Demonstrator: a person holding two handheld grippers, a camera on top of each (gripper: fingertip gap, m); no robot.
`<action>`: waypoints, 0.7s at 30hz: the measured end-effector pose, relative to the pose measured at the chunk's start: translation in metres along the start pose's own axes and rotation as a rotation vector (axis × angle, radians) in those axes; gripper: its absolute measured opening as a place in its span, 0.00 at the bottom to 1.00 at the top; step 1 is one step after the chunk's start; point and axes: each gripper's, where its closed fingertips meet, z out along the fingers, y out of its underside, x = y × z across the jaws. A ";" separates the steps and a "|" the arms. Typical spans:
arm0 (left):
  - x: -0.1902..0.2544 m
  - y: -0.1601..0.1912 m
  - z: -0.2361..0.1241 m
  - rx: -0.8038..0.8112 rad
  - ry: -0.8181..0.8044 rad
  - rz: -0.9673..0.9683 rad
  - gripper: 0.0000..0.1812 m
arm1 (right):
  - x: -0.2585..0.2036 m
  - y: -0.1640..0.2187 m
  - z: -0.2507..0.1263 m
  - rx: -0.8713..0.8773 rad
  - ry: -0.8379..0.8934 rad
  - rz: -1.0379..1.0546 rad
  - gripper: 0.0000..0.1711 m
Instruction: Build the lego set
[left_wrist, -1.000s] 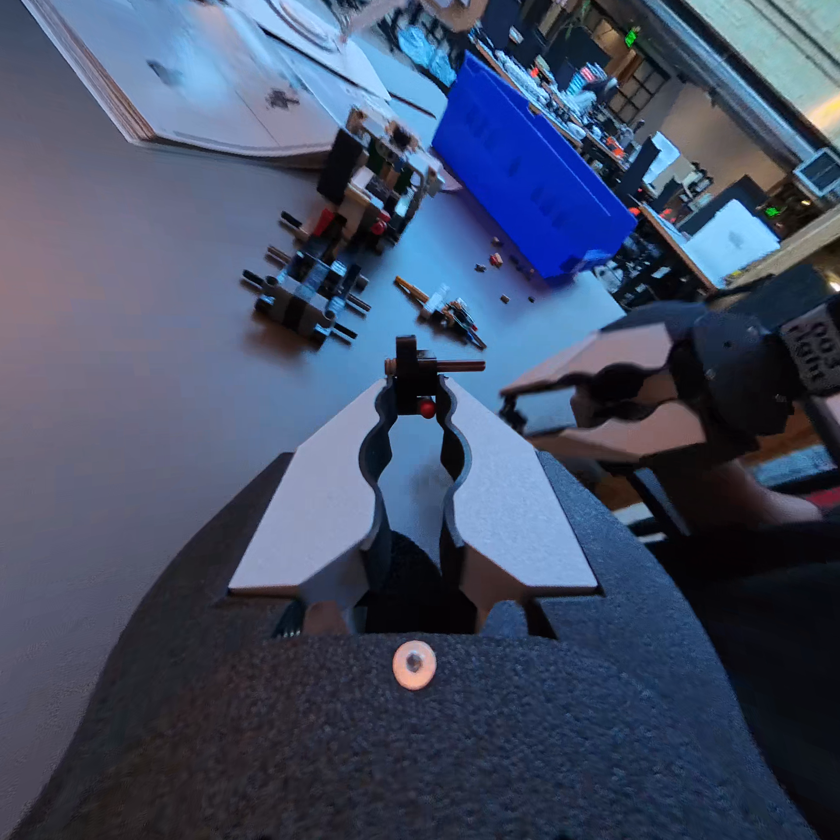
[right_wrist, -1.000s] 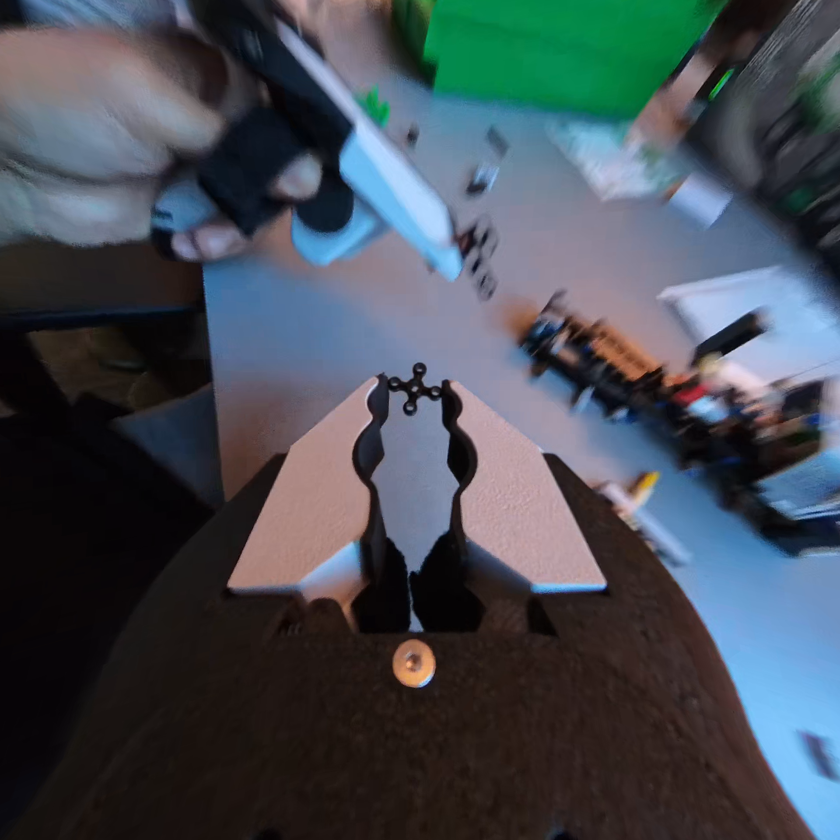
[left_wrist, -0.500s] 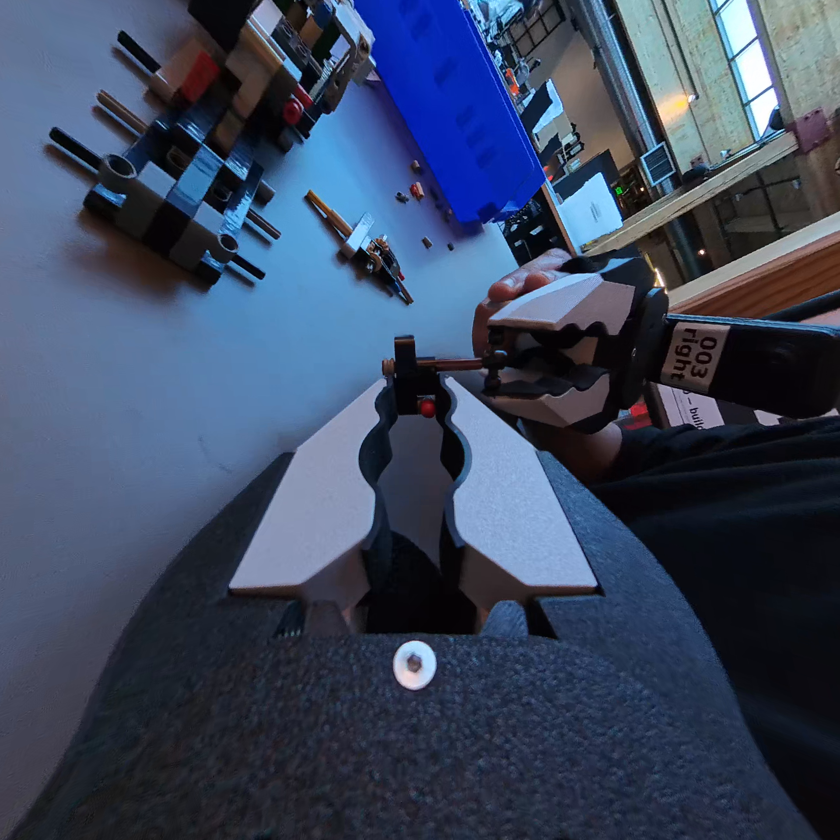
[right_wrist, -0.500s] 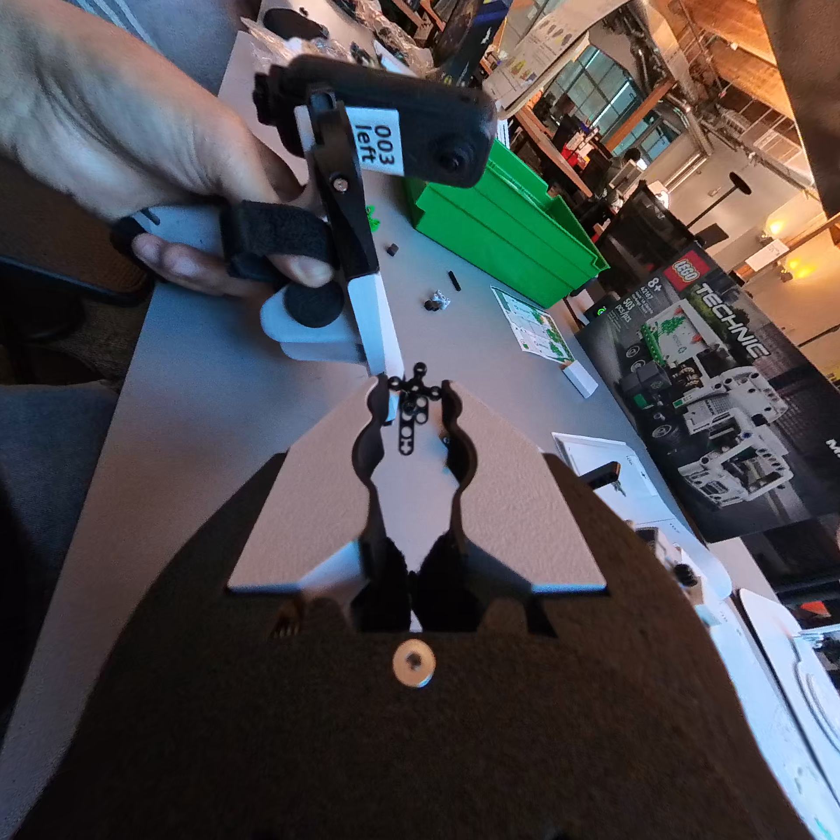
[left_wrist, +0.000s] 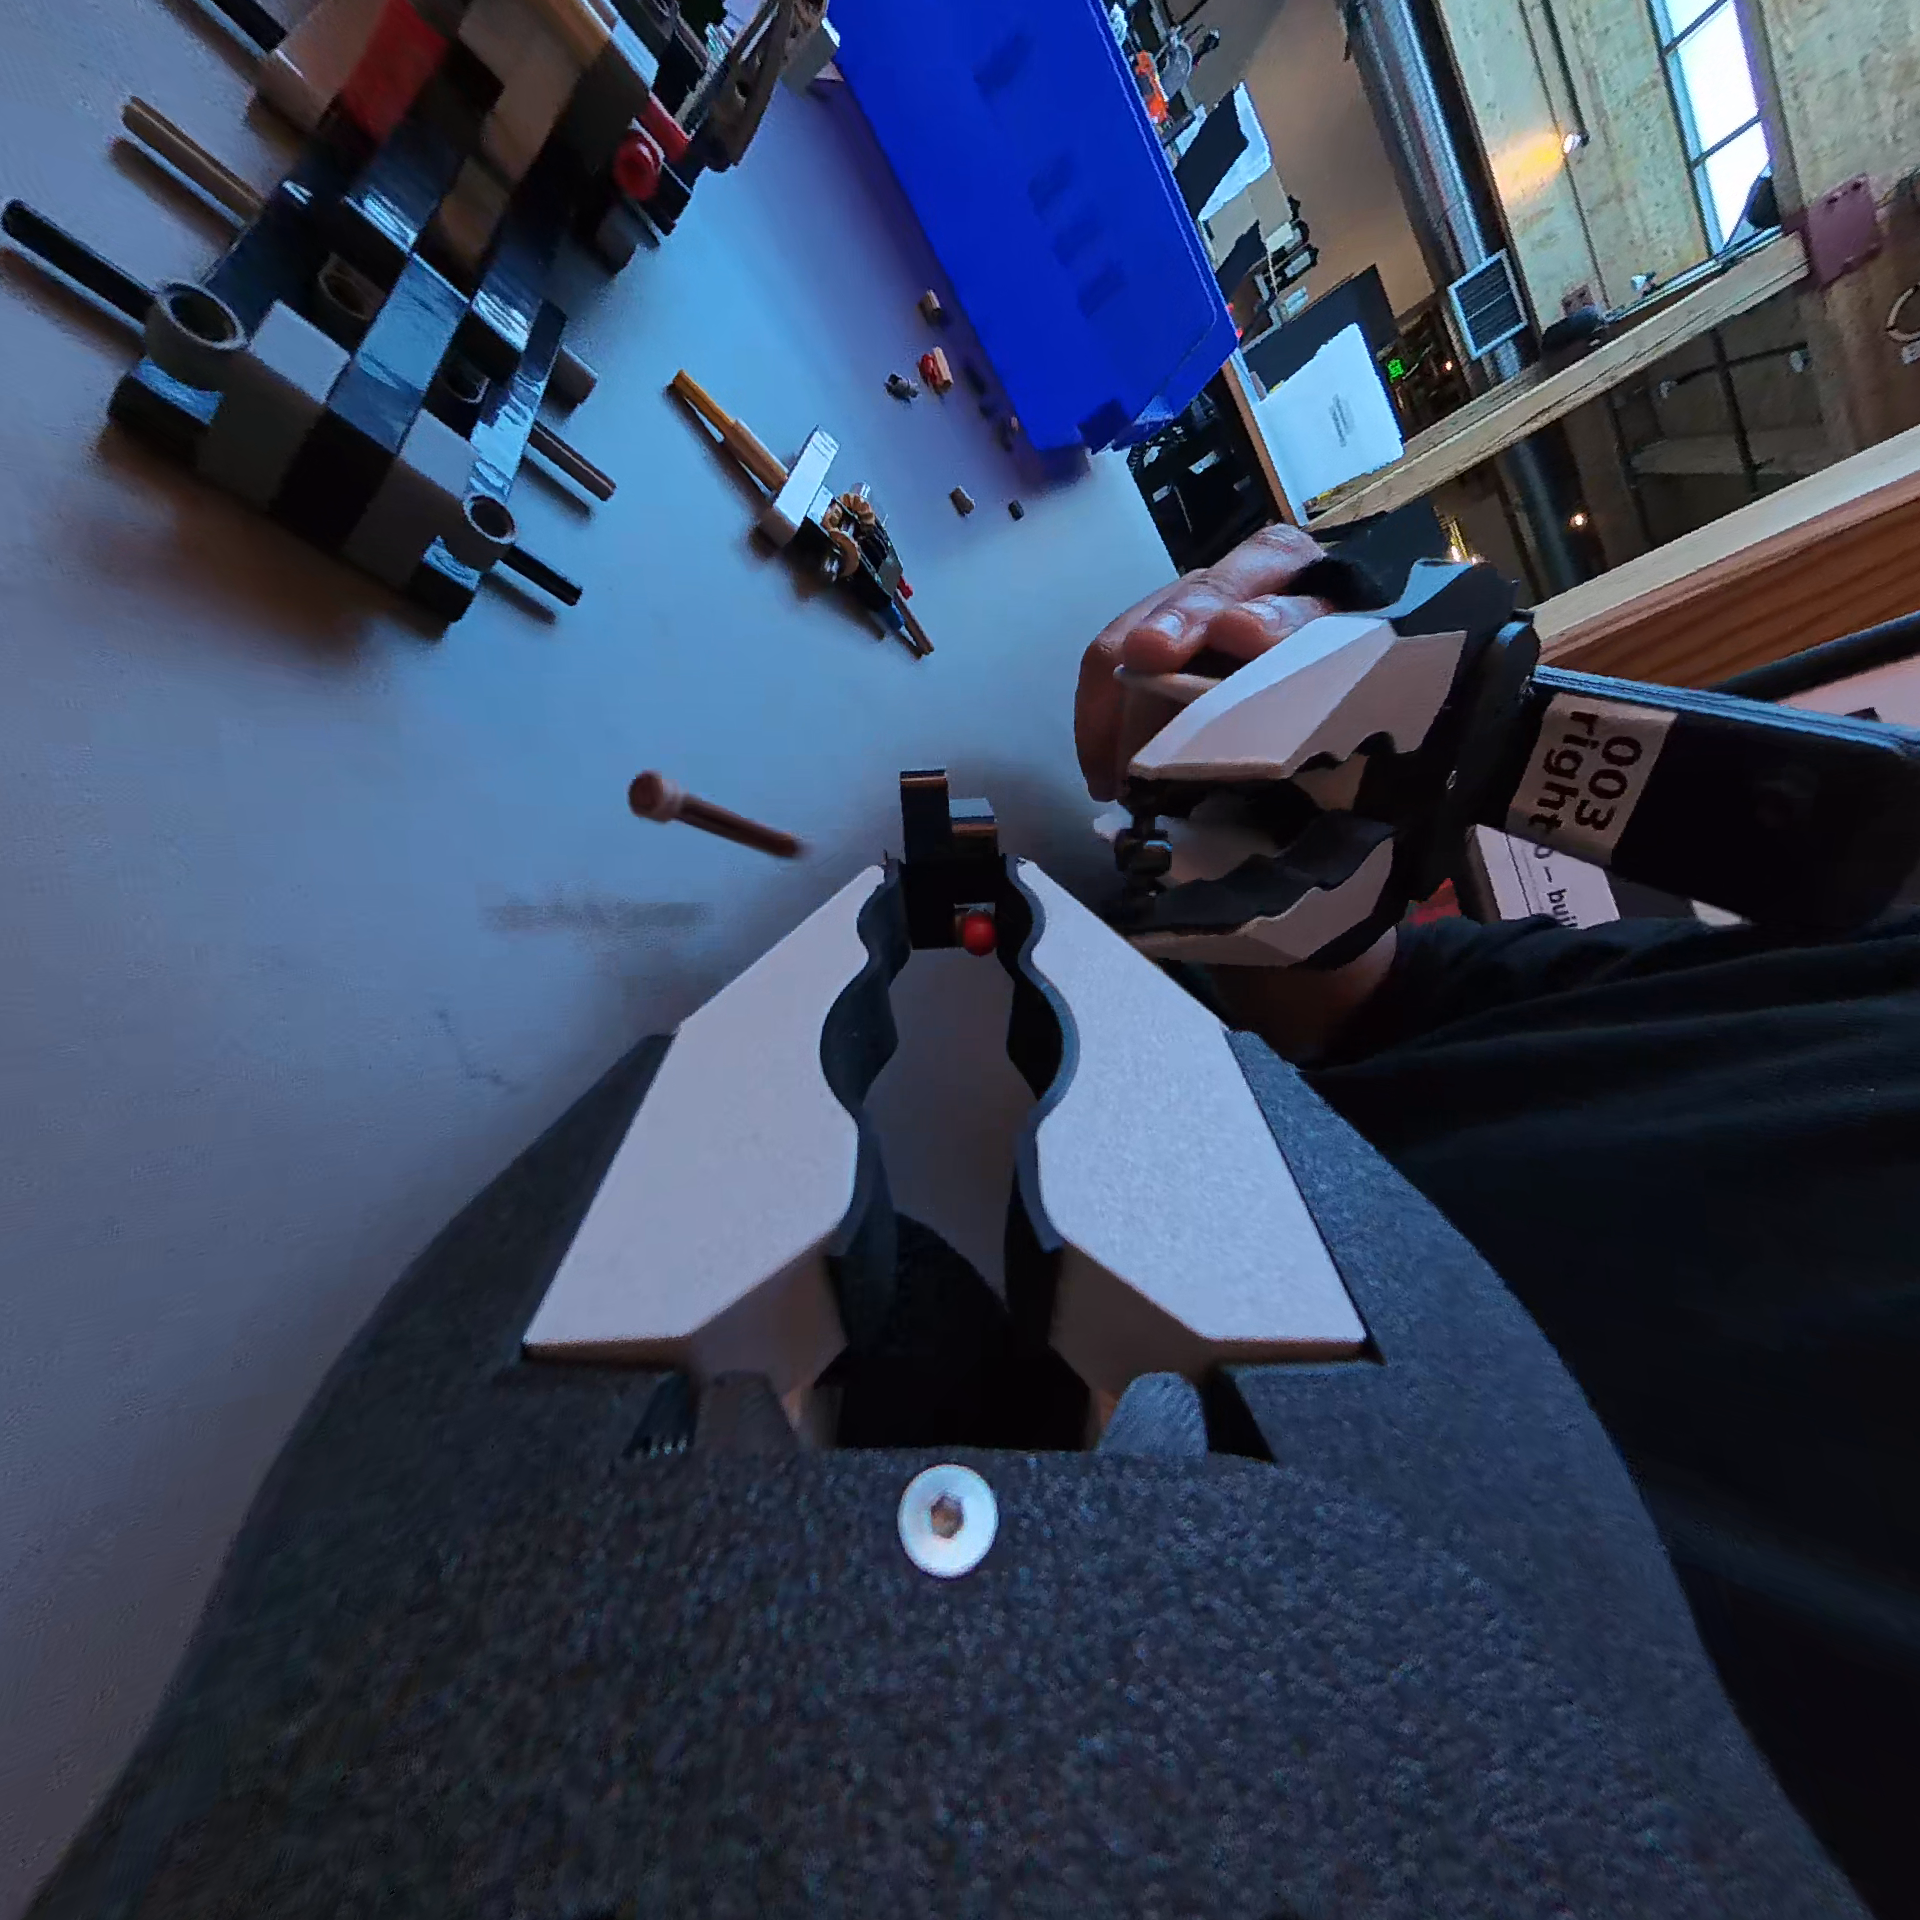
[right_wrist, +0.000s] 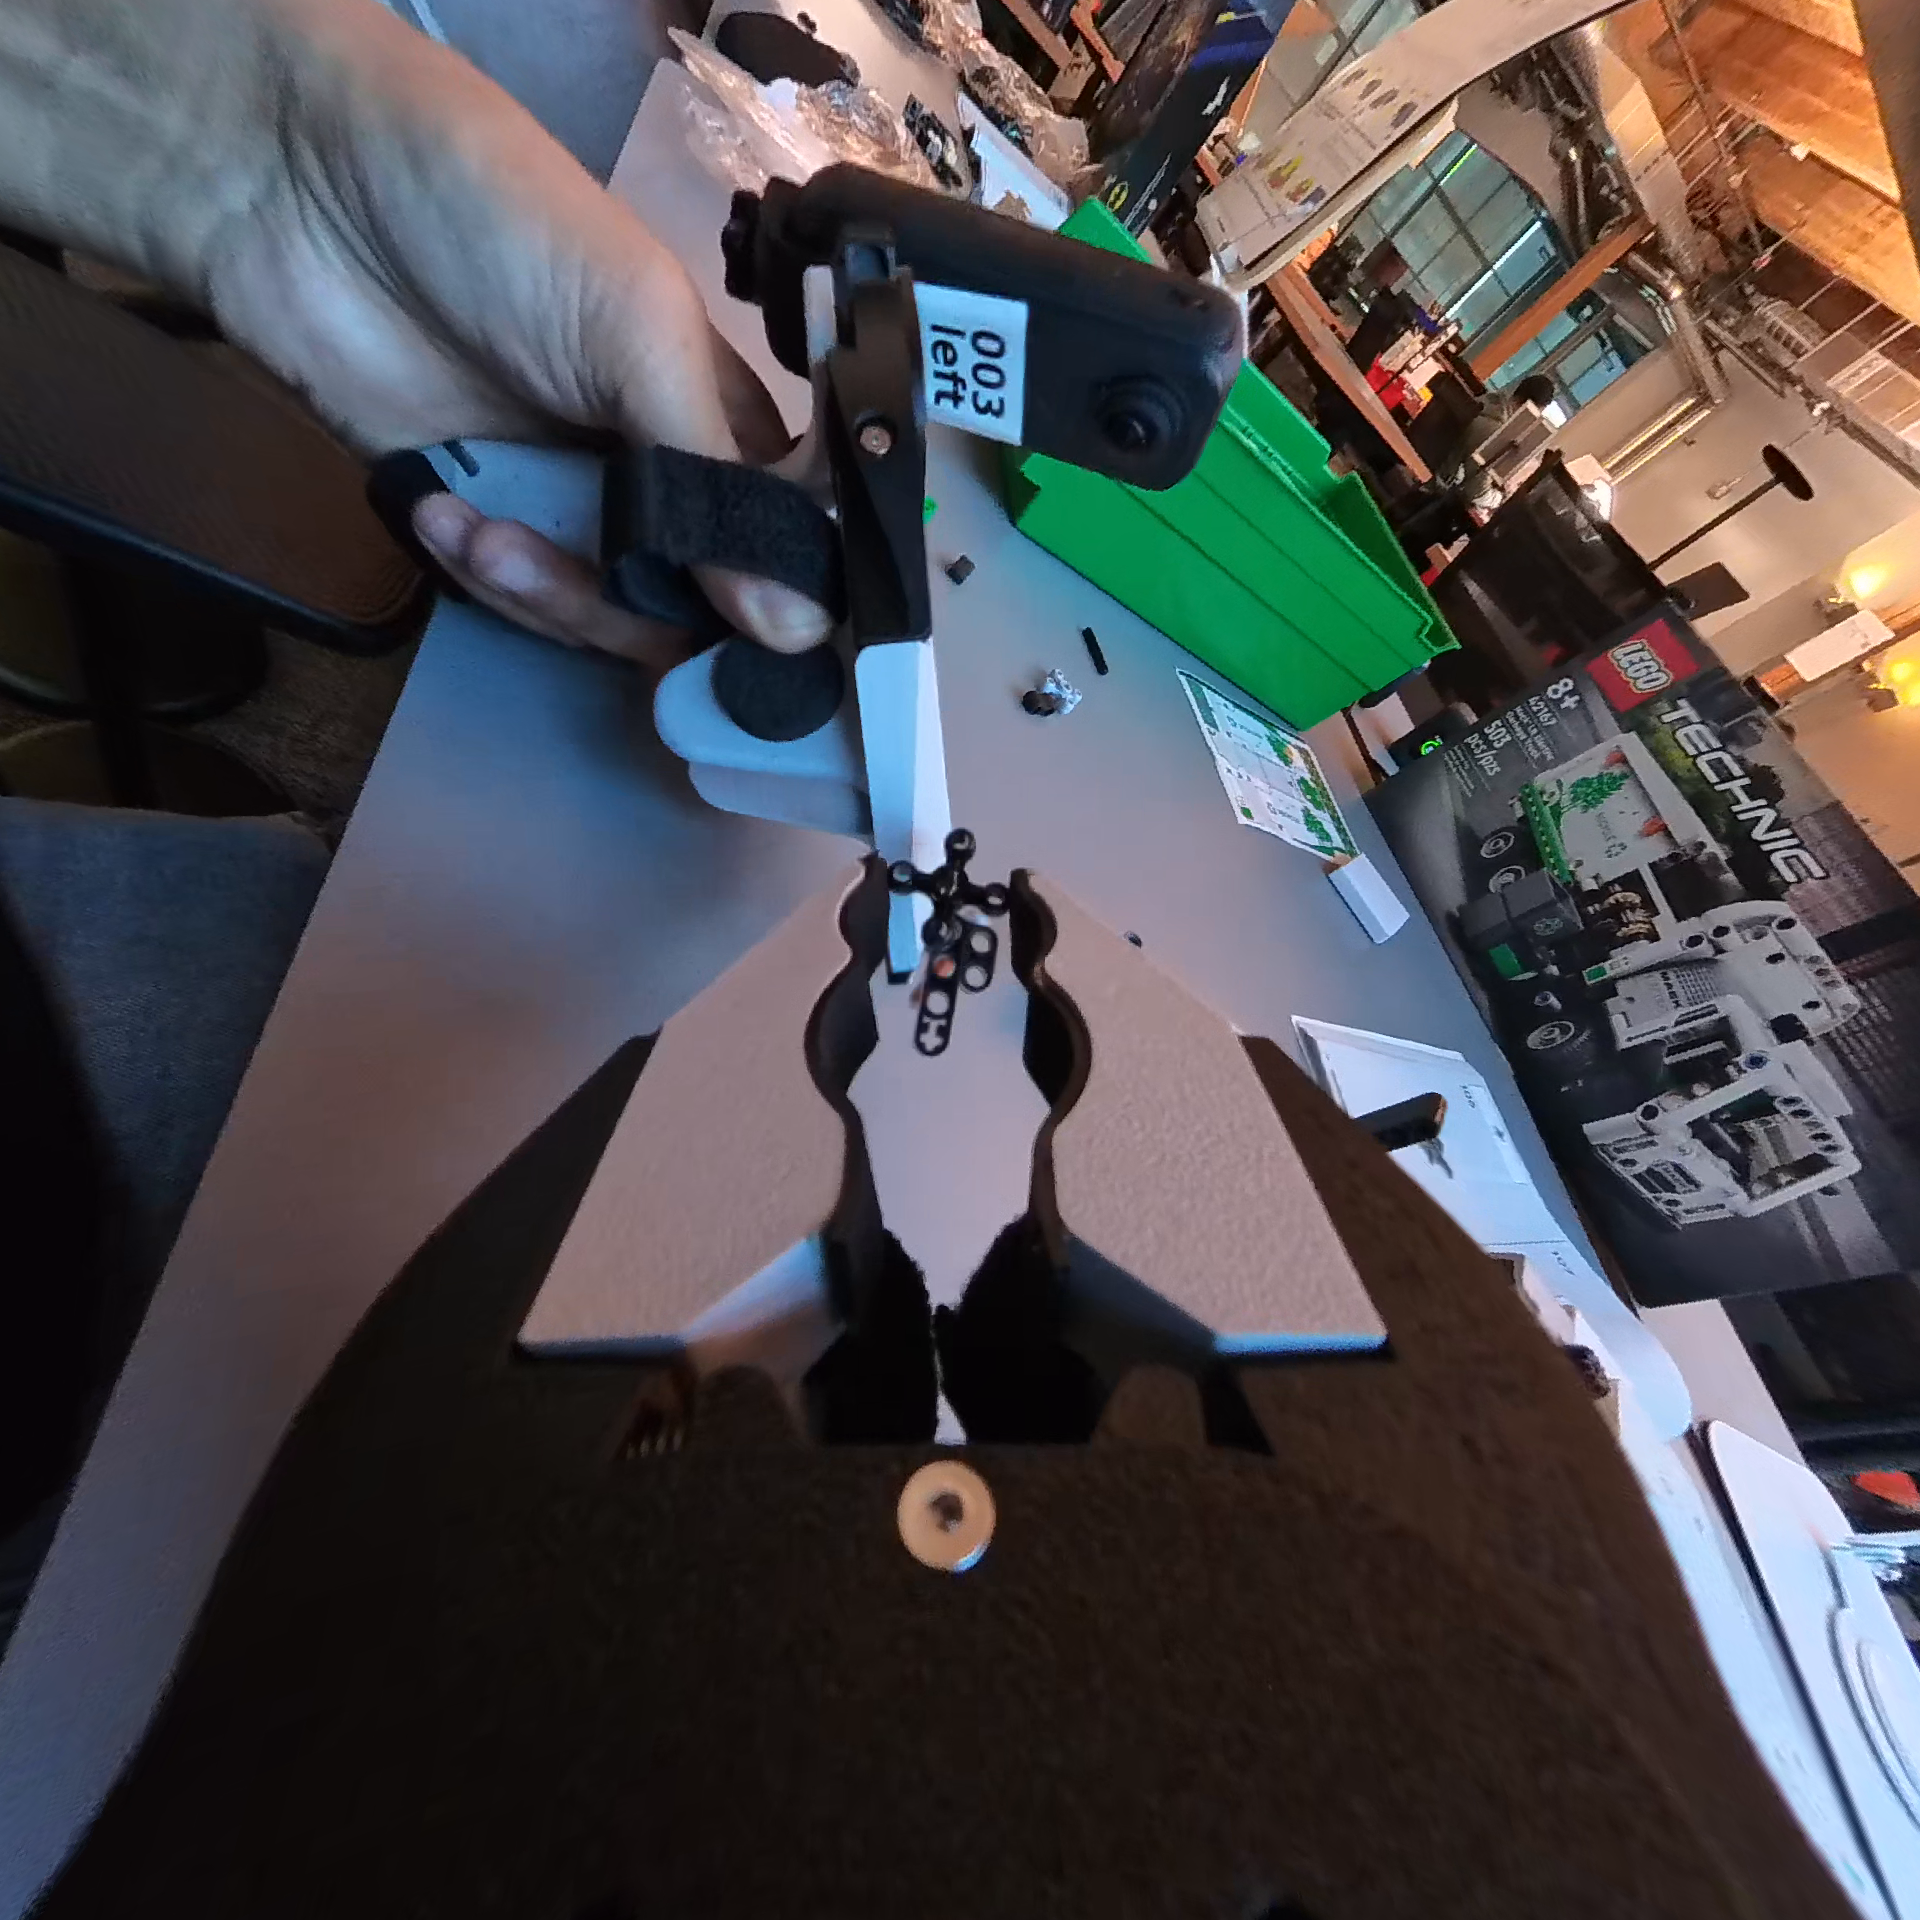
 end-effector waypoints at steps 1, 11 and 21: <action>0.000 0.000 0.000 0.003 -0.003 0.001 0.08 | 0.001 -0.001 -0.002 0.008 0.001 0.010 0.13; -0.002 0.001 0.000 0.007 -0.082 0.090 0.08 | 0.009 0.035 -0.020 -0.131 -0.041 0.250 0.13; -0.013 -0.009 -0.024 0.047 -0.439 0.578 0.08 | -0.011 0.094 -0.017 -0.464 -0.219 0.605 0.13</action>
